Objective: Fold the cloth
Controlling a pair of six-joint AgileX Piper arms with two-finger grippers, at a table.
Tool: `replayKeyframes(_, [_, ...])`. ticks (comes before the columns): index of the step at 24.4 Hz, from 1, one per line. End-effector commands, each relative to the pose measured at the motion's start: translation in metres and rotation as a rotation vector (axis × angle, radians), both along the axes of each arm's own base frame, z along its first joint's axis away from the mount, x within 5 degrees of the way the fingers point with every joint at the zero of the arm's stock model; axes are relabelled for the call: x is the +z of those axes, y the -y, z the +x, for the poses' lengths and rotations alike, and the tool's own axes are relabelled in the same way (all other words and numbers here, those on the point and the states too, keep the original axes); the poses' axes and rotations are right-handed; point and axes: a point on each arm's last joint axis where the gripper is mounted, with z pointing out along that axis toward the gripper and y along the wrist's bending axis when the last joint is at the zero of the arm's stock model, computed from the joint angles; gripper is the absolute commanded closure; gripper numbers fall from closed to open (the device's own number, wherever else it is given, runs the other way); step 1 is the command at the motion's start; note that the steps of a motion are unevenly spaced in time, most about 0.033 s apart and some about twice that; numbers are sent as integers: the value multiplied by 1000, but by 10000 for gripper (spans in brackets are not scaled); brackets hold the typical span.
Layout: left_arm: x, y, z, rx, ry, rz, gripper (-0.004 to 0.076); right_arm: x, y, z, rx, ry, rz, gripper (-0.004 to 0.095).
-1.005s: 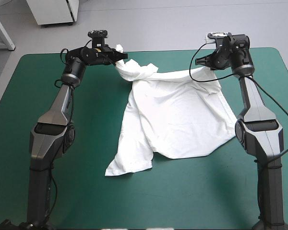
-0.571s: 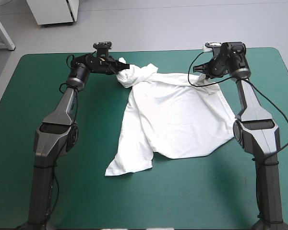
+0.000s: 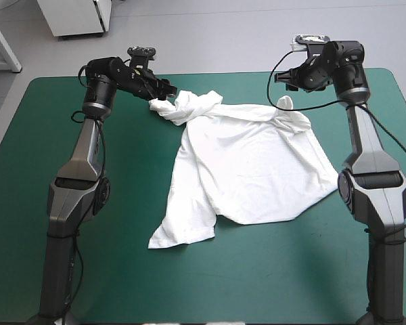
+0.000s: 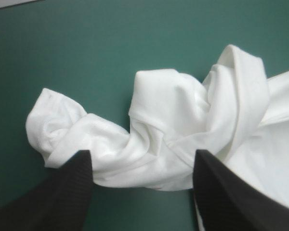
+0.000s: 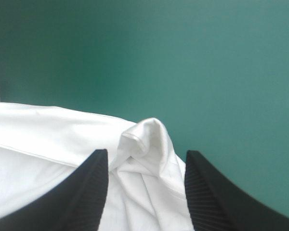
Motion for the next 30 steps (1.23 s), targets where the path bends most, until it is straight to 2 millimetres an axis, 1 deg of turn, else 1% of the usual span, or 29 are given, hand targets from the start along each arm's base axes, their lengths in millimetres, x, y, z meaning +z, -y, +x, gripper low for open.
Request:
replayKeyframes(1, [91, 3, -43, -48, 141, -123, 367, 85, 8, -39, 13, 209, 26, 461])
replayKeyframes(2, [100, 4, -49, -53, 160, -126, 367, 92, 7, -45, 19, 223, 33, 461])
replayKeyframes(3, [115, 6, -59, -54, 195, -108, 367, 104, 8, -53, 19, 241, 37, 461])
replayKeyframes(4, [126, 9, -67, -50, 230, -67, 367, 108, 10, -61, 25, 230, 62, 461])
replayKeyframes(5, [131, 12, -71, -50, 242, -50, 367, 109, 9, -65, 28, 220, 64, 461])
replayKeyframes(6, [137, 18, -78, -58, 250, -33, 367, 108, 9, -73, 33, 187, 71, 461])
replayKeyframes(7, [136, 24, -81, -66, 242, -19, 367, 106, 8, -79, 36, 157, 81, 461])
replayKeyframes(8, [137, 32, -88, -80, 230, 12, 367, 105, 9, -92, 35, 122, 79, 461])
replayKeyframes(9, [135, 35, -92, -78, 212, 47, 367, 99, 10, -99, 33, 86, 78, 462])
replayKeyframes(10, [130, 40, -97, -83, 178, 97, 367, 94, 11, -113, 29, 44, 67, 469])
replayKeyframes(11, [124, 42, -101, -85, 144, 126, 367, 96, 13, -124, 25, 34, 57, 469])
replayKeyframes(12, [115, 40, -108, -91, 83, 146, 367, 93, 13, -137, 25, 7, 58, 469])
replayKeyframes(15, [102, 35, -122, -109, -2, 177, 367, 99, 14, -158, 25, 9, 58, 477])
replayKeyframes(20, [87, 31, -156, -178, -117, 171, 367, 107, 15, -186, 31, 21, 61, 509])
replayKeyframes(23, [70, 30, -180, -202, -203, 189, 367, 111, 16, -203, 33, 27, 58, 509])
replayKeyframes(24, [67, 30, -189, -213, -218, 198, 367, 112, 17, -209, 34, 32, 54, 509])
replayKeyframes(27, [52, 31, -215, -246, -261, 285, 367, 111, 18, -221, 31, 28, 47, 510])
replayKeyframes(30, [50, 32, -237, -250, -242, 357, 367, 107, 19, -227, 27, 14, 35, 509])
